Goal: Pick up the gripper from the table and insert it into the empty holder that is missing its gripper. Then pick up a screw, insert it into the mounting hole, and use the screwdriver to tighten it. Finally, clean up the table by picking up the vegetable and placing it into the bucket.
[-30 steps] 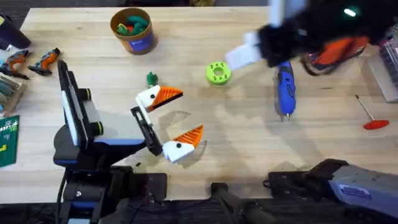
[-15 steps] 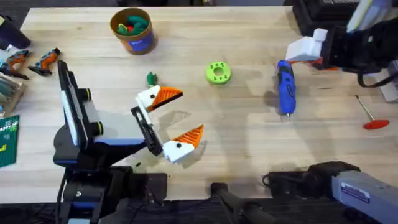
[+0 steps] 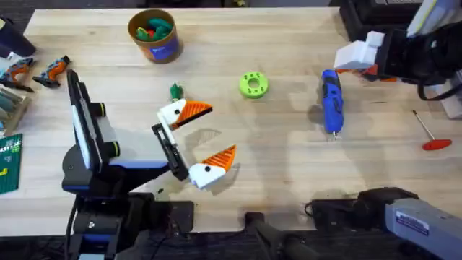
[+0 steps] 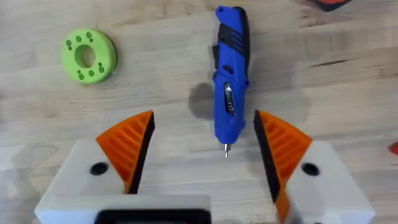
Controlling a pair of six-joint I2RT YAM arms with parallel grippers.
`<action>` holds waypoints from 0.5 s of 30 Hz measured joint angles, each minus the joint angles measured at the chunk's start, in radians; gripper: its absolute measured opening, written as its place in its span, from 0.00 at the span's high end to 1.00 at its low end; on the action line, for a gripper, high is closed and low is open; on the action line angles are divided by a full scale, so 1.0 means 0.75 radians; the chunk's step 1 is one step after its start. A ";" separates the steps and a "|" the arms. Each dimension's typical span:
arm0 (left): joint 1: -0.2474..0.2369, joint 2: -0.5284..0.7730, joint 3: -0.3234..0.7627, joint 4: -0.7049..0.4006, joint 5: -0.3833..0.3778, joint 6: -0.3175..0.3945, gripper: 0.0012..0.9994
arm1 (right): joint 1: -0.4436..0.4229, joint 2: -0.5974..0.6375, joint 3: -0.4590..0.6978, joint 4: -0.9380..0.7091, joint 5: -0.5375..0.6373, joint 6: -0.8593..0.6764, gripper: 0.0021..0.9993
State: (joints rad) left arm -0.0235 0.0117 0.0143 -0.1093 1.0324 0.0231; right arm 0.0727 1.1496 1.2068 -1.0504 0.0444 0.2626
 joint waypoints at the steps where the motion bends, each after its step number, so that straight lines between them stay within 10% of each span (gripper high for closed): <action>1: 0.000 0.000 0.000 0.000 0.000 0.000 0.01 | 0.000 0.000 0.000 0.000 0.000 0.000 0.06; 10: 0.000 0.000 0.000 0.000 0.000 -0.001 0.02 | 0.000 0.000 0.000 -0.001 0.000 0.000 0.06; 15: 0.000 0.000 0.000 -0.001 0.000 0.001 0.80 | 0.000 0.000 0.000 -0.002 0.000 0.000 0.06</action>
State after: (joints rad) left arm -0.0235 0.0120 0.0143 -0.1097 1.0325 0.0237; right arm 0.0727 1.1496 1.2068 -1.0515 0.0444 0.2626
